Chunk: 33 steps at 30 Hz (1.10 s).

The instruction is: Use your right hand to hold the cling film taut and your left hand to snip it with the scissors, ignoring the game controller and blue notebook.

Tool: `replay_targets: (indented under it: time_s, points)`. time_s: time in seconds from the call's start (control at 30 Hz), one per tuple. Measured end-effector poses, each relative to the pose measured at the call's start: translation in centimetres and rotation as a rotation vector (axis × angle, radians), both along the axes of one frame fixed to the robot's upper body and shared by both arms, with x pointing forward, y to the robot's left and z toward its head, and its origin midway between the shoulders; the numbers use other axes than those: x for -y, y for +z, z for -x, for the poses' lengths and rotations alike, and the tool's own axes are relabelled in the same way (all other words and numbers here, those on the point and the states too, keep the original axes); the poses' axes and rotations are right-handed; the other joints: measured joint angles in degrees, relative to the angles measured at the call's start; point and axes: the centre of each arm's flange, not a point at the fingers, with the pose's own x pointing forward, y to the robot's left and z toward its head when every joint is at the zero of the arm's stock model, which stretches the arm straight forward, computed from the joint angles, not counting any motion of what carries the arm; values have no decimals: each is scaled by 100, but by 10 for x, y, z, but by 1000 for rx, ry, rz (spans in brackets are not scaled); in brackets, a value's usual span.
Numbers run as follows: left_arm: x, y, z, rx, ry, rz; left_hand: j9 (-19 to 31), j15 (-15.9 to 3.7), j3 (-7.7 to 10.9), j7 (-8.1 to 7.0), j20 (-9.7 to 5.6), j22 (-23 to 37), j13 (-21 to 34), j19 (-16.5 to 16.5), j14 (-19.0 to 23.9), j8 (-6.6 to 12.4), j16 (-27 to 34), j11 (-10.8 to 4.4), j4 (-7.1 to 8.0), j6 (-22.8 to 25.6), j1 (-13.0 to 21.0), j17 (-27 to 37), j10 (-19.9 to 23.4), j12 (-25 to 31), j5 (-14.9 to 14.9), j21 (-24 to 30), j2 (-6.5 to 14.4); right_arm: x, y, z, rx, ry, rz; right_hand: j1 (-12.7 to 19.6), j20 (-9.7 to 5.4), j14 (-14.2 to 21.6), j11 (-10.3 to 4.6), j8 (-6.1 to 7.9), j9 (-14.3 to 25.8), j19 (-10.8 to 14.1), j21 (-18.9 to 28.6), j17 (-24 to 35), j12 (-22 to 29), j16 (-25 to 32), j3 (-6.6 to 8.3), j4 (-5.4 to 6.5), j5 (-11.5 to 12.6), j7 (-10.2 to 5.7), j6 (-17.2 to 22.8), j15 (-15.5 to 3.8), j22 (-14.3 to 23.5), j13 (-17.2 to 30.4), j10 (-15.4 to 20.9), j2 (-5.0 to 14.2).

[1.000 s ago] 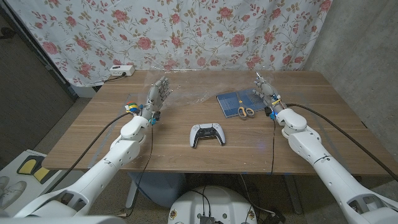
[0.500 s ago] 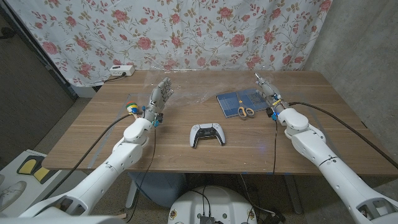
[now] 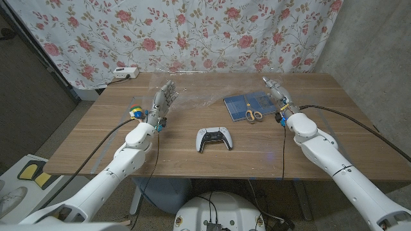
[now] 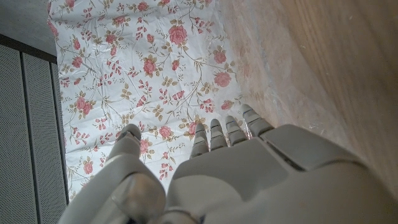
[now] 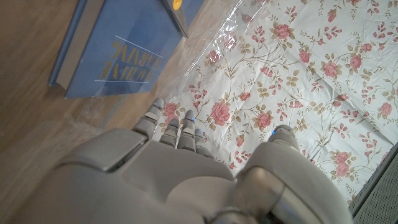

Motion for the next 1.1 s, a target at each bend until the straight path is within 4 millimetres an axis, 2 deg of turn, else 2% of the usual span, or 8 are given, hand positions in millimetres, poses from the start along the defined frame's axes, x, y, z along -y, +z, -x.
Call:
replay_targets:
  time_s: [0.17,0.37,0.57,0.7,0.8,0.93,1.03,1.1]
  points:
    - [-3,-2,2,-7,8,-3,0,0,0,0,0,0,0,0,0,0,0,0,0,0,0,0,0,0,0,0,0,-1,-1,4,-1,-29,15,-12,-1,226,-1,40,0,167,51,42,58,111,0,0,0,-31,31,-43,0,54,56,12]
    - [-6,-2,2,-12,16,-4,0,0,0,0,0,0,0,0,0,0,0,0,0,0,0,0,0,0,0,0,0,-2,-1,7,-9,-61,44,6,-85,377,-14,40,0,375,133,106,144,196,17,-17,0,-59,64,-114,26,134,211,57]
    - [-7,-2,2,-17,21,-8,-1,0,0,0,0,0,0,0,0,0,0,0,0,0,0,0,0,0,0,0,0,-3,-1,11,-3,-95,66,14,-233,794,-4,61,13,846,314,291,293,439,40,-39,0,-49,156,-215,91,295,325,152]
    - [-7,-2,2,-18,23,-9,-1,0,0,0,0,0,0,0,0,0,0,0,0,0,0,0,0,0,0,0,0,-4,-1,13,1,-103,77,-1,-299,923,-20,61,12,954,341,381,338,519,57,-56,0,-26,178,-243,106,346,341,182]
    - [-7,-2,2,-19,24,-10,-1,0,0,0,0,0,0,0,0,0,0,0,0,0,0,-1,0,0,0,0,0,-7,0,15,5,-101,85,-2,-287,960,3,61,12,1023,388,430,338,556,58,-56,0,-18,187,-244,128,370,365,182]
    - [-7,-3,2,-20,25,-11,-1,0,0,0,0,0,0,0,0,0,0,22,0,0,0,0,21,0,0,0,0,-7,0,17,3,-131,119,1,-224,992,35,61,12,1127,424,492,382,607,80,-78,0,110,164,-212,132,399,397,185]
    - [-7,-3,2,-22,27,-11,-1,0,0,0,0,-1,0,0,0,0,0,21,0,0,0,0,21,0,0,0,0,-9,1,19,6,-139,136,45,-263,1054,92,61,12,1209,466,543,426,661,88,-118,0,185,223,-209,132,426,455,205]
    - [-7,-3,1,-25,27,-10,-1,0,0,0,0,0,0,0,0,0,0,22,0,0,0,0,21,0,0,0,0,-9,1,20,4,-157,149,85,-237,1101,81,88,12,1264,466,584,455,685,104,-166,0,226,293,-223,132,444,485,202]
